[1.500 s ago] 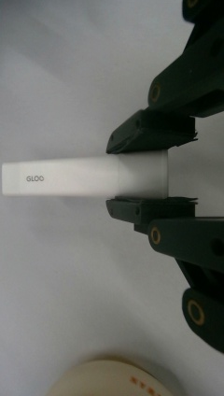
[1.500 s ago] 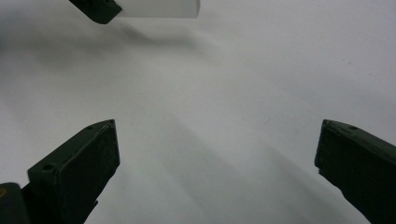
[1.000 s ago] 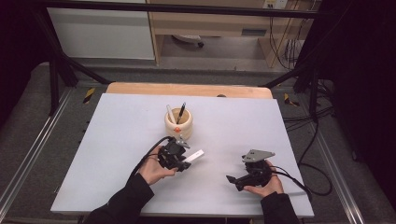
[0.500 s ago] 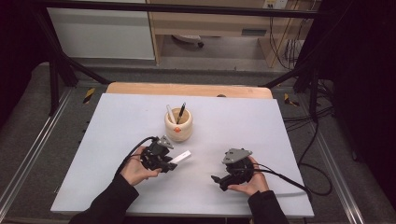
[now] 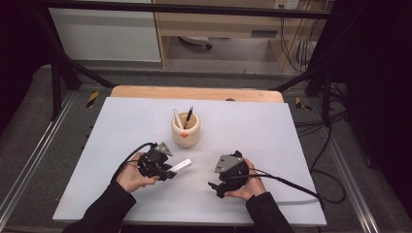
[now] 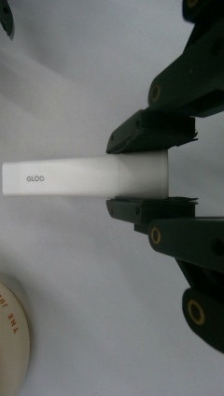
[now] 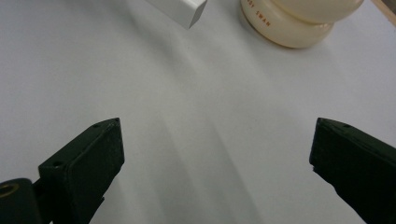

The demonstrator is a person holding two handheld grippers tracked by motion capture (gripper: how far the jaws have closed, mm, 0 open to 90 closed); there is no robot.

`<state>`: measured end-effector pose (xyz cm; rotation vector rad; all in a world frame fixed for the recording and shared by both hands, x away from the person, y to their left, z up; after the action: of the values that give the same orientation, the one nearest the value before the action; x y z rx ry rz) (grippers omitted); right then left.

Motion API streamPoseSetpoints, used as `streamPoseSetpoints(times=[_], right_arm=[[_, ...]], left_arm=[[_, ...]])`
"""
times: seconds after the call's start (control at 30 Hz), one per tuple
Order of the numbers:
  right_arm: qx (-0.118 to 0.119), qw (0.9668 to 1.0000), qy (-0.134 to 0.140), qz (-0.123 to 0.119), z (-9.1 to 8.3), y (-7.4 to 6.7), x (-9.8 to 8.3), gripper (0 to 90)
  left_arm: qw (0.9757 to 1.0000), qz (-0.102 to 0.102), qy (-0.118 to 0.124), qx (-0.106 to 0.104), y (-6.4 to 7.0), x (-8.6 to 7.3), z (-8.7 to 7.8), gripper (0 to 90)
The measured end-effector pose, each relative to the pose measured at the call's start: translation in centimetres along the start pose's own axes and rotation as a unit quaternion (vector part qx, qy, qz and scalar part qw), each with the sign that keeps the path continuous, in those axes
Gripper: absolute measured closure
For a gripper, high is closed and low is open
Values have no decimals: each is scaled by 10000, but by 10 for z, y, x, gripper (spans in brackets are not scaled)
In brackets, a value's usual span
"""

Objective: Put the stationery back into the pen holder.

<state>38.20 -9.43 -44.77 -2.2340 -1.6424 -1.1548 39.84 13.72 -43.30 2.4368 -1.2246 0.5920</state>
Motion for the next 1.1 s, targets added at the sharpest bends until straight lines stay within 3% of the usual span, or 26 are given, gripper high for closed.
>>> streamPoseSetpoints(times=[0.27, 0.57, 0.7, 1.1], right_arm=[[-101, 9980, -53, -614, -1, -4, 14, 35], [-179, 9909, -45, -1332, -2, -7, 32, 37], [-227, 9863, -15, -1634, -1, -10, 38, 47], [-313, 9681, 36, -2487, 2, -11, 41, 119]], left_arm=[[9999, 100, -43, -78, 5, 2, 0, 671], [9997, 200, 24, -165, 12, 13, -4, 671], [9996, 208, 38, -213, 17, 20, -5, 672], [9989, 374, -112, -257, 29, 38, -4, 671]])
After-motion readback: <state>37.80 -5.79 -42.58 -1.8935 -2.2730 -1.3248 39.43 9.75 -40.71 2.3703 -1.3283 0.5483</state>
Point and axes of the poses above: each handheld gripper's, and its own axes: z roughly forward along the jaws, x roughly out of its top, y roughly to its right, the point moved 4 cm from there along z, roughly forward along the jaws, and after that the axes turned 3 degrees about -z, right-handed, at the moved point
